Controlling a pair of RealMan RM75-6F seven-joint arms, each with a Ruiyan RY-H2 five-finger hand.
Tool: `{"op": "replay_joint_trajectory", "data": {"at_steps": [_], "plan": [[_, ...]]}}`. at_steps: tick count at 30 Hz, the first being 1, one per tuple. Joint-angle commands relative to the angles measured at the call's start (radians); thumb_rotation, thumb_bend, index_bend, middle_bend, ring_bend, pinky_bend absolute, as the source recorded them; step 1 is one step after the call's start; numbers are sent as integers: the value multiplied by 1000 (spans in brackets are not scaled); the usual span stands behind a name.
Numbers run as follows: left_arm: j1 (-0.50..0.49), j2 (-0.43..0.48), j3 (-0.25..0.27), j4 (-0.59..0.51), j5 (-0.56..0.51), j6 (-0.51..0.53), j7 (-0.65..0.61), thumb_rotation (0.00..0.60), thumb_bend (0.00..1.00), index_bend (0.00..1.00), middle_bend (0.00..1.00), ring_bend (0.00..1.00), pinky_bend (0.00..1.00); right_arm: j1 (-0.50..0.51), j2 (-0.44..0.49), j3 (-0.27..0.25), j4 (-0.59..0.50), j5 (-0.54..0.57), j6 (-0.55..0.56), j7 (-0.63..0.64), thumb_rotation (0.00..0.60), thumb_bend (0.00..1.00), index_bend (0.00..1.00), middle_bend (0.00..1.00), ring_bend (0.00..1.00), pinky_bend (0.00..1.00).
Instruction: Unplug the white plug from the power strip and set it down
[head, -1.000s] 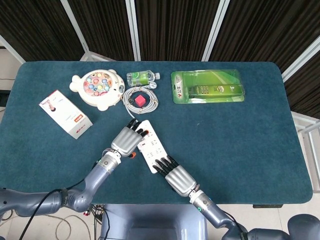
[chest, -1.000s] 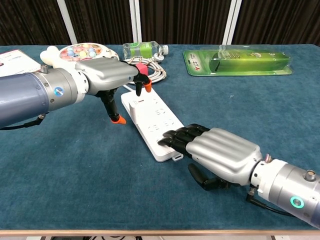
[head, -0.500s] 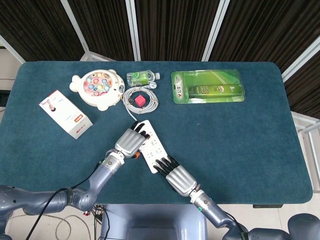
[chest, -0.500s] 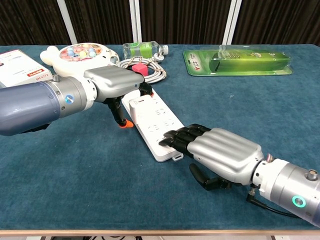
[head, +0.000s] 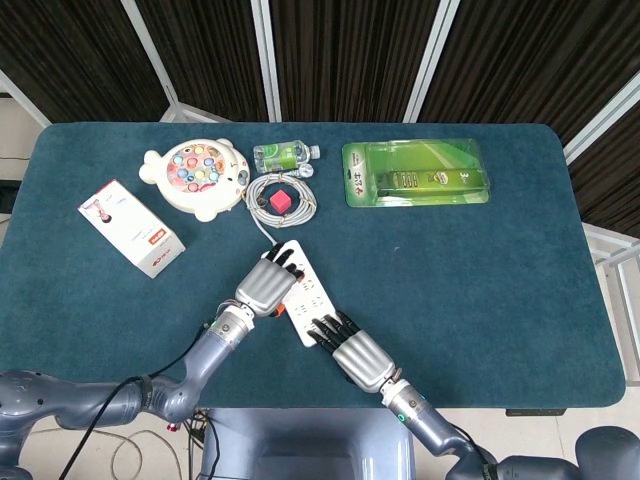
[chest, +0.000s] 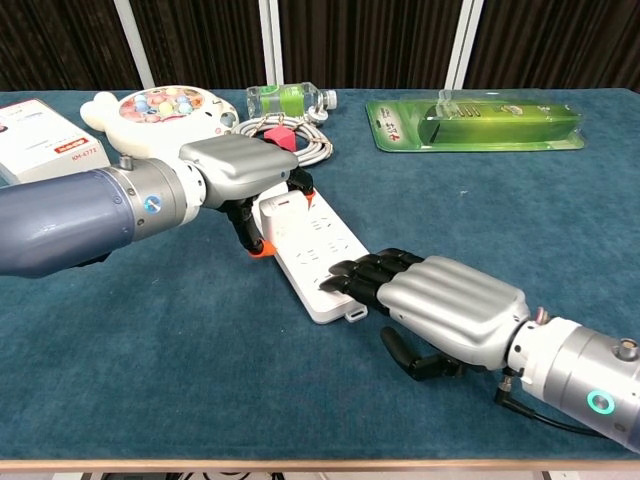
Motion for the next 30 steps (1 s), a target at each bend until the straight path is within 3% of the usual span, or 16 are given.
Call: {"op": "replay_joint_trajectory", "data": {"at_steps": [1,11,30], "plan": [[1,-6,3,5,3,6,0,600,278,446,430,103,26,0,-1,-1,1,1,0,1,600,837,62,108,63,69],[14,-36,11,32,44,46,-18,600,387,534,604,178,49,2,-3,-4,5,5,2,0,600,837,62,109,63,69],[23,-51,6,41,59,65,-14,600,419,619,688,217,58,0,-3,-12,0,9,12,-3,600,837,63,109,63,69]]}}
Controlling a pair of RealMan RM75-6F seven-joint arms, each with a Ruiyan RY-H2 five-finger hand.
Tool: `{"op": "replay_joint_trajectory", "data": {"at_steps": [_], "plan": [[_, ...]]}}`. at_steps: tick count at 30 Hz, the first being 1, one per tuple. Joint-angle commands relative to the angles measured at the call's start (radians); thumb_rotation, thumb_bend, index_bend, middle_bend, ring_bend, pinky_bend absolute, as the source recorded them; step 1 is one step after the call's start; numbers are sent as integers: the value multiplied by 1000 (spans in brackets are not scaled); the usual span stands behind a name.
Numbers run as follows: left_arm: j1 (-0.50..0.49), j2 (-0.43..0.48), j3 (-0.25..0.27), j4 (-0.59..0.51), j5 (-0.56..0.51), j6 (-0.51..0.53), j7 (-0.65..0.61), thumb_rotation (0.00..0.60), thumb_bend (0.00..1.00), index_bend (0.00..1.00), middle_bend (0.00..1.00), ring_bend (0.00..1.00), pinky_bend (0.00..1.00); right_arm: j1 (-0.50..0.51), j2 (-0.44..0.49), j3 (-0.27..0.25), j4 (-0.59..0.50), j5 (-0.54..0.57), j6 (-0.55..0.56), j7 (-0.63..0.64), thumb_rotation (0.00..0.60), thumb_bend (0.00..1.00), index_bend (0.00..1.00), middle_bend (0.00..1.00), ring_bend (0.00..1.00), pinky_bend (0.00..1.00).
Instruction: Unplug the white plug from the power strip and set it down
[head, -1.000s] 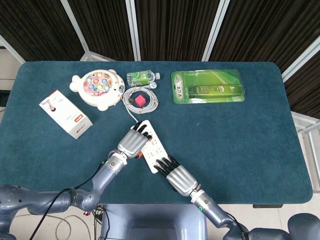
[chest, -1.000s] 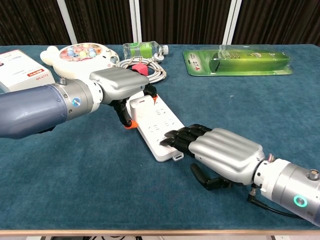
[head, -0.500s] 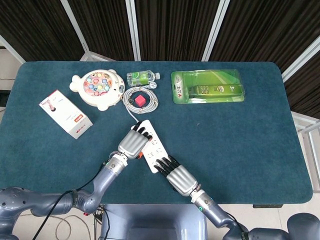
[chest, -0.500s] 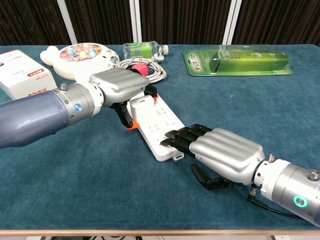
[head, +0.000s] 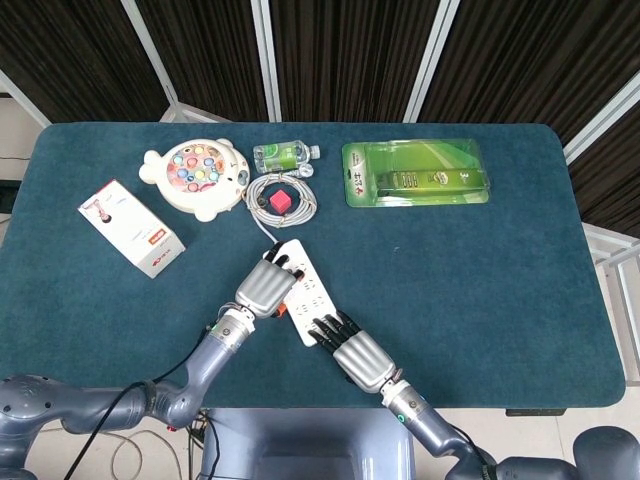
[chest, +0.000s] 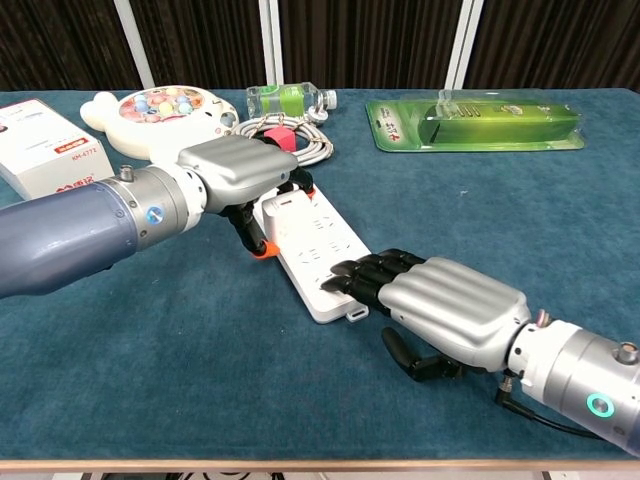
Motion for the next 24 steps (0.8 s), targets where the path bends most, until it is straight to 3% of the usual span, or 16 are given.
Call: {"op": "replay_joint_trajectory", "data": {"at_steps": [1,24], "plan": [[4,-10,0,12,14,9,-9,600,419,627,696,221,62,0,3,0,-2,2,1,-1,600,837,63,109,63,69],[27,-23,-10,32,97,33,-66,600,424,679,751,269,100,-2,-15,-20,7,-1,-6,-14,600,837,70,114,64,69]]}}
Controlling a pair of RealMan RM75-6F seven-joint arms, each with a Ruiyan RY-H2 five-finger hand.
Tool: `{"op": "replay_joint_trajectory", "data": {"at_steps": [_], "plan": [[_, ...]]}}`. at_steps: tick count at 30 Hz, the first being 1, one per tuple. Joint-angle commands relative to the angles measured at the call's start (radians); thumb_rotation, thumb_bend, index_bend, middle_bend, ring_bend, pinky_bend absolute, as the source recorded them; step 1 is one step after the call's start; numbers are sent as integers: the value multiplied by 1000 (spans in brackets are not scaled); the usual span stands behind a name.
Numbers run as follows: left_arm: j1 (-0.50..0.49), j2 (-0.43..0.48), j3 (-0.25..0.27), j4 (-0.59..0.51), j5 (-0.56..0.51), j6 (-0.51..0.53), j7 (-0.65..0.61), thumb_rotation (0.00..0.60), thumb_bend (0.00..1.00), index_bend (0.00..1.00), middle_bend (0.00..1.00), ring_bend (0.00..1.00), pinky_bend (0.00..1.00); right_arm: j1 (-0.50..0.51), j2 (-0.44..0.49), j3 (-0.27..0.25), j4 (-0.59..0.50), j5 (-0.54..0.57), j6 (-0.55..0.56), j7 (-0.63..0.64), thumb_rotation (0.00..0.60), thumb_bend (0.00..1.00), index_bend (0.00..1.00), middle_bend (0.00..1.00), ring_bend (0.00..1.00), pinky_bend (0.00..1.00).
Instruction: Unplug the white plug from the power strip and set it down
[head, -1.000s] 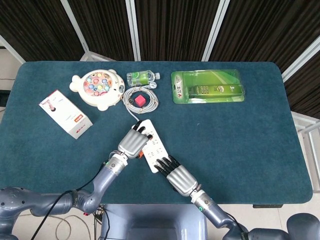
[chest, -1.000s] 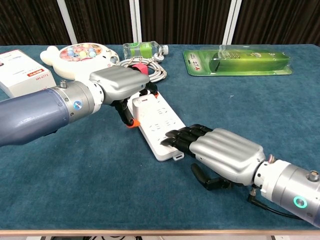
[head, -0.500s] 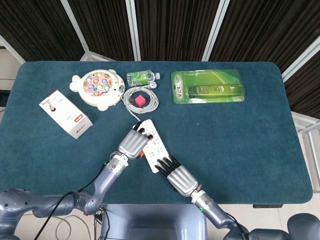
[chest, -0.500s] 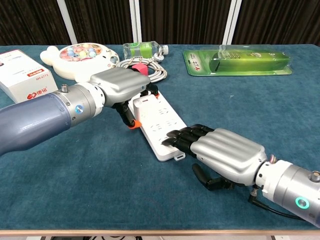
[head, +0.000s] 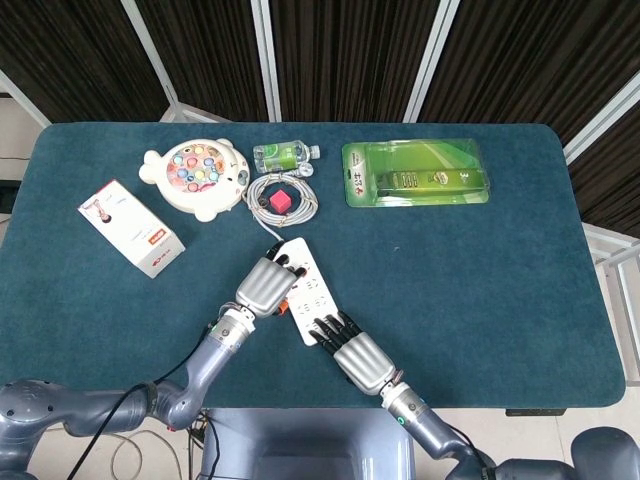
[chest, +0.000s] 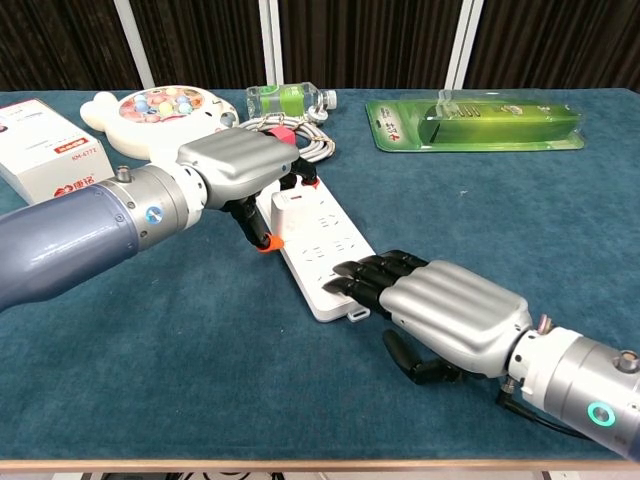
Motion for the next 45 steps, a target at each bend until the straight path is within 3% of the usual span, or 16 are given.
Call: {"op": "replay_joint_trajectory", "data": {"at_steps": [1,45], "plan": [[2,-4,1,-1,9,-1,-4,600,424,679,751,269,100,0,-3,-2,2,-2,-1,-2,600,836,70,114,64,69],[6,8,-25,-51,34,-11,-8,600,424,702,773,296,131,1,-30,-6,13,-2,-9,-16,600,837,73,115,65,69]]}}
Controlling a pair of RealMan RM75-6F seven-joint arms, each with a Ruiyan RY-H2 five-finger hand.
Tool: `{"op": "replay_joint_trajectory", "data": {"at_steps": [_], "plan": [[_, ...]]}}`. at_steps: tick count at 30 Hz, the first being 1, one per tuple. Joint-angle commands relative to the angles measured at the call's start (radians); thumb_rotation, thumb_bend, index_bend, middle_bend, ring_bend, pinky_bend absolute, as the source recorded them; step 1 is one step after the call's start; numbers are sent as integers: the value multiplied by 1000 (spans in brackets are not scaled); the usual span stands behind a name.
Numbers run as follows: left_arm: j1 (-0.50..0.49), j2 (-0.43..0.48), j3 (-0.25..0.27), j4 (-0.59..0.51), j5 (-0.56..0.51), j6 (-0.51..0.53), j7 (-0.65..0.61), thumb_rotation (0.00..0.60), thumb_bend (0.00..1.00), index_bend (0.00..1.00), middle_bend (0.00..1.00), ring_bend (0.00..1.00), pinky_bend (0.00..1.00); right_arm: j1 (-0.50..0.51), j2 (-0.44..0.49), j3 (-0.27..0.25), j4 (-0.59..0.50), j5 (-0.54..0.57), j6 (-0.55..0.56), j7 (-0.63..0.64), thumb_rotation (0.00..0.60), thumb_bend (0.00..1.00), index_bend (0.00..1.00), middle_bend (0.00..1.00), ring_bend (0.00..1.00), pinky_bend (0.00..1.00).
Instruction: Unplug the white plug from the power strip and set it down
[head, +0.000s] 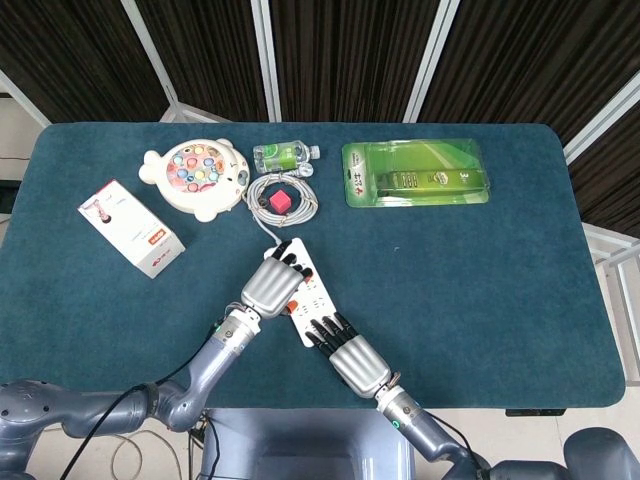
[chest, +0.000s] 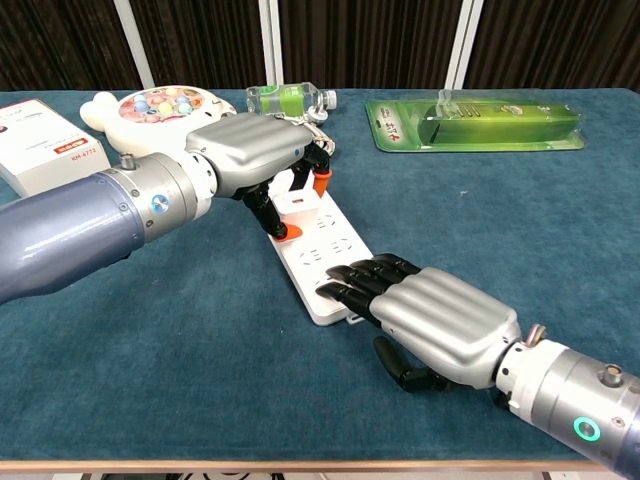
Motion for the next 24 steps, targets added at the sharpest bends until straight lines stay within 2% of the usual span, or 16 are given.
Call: {"op": "replay_joint_trajectory", "data": {"at_steps": [1,8,24], "plan": [[2,1,1,-2,2,1,-1,600,424,703,773,304,144,0,0,0,0,1,-1,0,600,837,73,115,65,69],[5,5,4,-11,14,8,-2,600,439,707,776,354,257,-1,-2,-4,1,0,-3,-3,600,836,73,115,65,69],[49,58,37,-91,22,51,27,600,440,718,786,360,274,-7,-9,-14,-7,-5,1,-10,600,837,76,116,68,69]]}}
